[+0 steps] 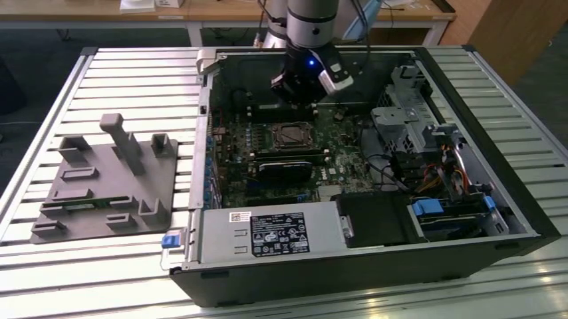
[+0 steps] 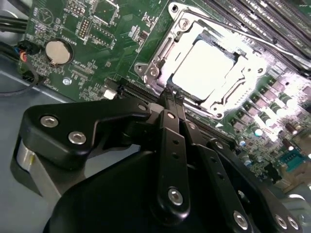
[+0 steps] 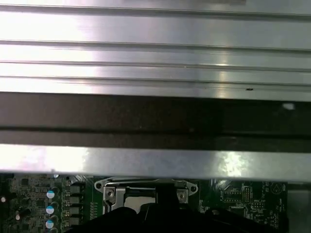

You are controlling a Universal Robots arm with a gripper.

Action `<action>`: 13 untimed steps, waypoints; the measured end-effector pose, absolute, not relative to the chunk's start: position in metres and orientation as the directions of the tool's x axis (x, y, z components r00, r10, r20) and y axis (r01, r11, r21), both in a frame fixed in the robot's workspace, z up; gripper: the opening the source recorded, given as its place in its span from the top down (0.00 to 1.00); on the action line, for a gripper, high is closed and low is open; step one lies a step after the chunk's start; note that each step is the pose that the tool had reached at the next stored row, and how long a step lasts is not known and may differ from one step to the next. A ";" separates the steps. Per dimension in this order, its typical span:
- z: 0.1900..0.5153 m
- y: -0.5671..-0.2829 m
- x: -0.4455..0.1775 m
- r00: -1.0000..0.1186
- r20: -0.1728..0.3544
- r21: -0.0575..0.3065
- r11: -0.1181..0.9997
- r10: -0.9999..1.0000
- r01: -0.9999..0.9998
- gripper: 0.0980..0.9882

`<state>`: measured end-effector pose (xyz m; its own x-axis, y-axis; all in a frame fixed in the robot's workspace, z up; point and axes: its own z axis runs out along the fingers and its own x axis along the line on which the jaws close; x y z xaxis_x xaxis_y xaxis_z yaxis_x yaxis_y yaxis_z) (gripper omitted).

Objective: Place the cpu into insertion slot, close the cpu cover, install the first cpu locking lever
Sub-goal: 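Install the first cpu locking lever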

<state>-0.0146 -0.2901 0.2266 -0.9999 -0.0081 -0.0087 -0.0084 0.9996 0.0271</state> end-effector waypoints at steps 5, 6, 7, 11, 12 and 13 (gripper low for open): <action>0.246 -0.290 -0.015 -1.000 -0.009 0.027 1.000 -0.008 -0.008 0.99; 0.249 -0.290 -0.015 -1.000 -0.009 0.027 1.000 -0.008 -0.008 0.99; 0.251 -0.290 -0.015 -1.000 -0.008 0.027 1.000 -0.008 -0.008 0.99; 0.256 -0.290 -0.015 -1.000 -0.008 0.027 1.000 -0.008 -0.008 0.99; 0.256 -0.290 -0.015 -1.000 -0.008 0.027 1.000 -0.008 -0.008 0.99; 0.256 -0.290 -0.015 -1.000 -0.008 0.027 1.000 -0.008 -0.008 0.99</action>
<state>-0.0146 -0.2905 0.2562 -0.9999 -0.0081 -0.0082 -0.0083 0.9996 0.0272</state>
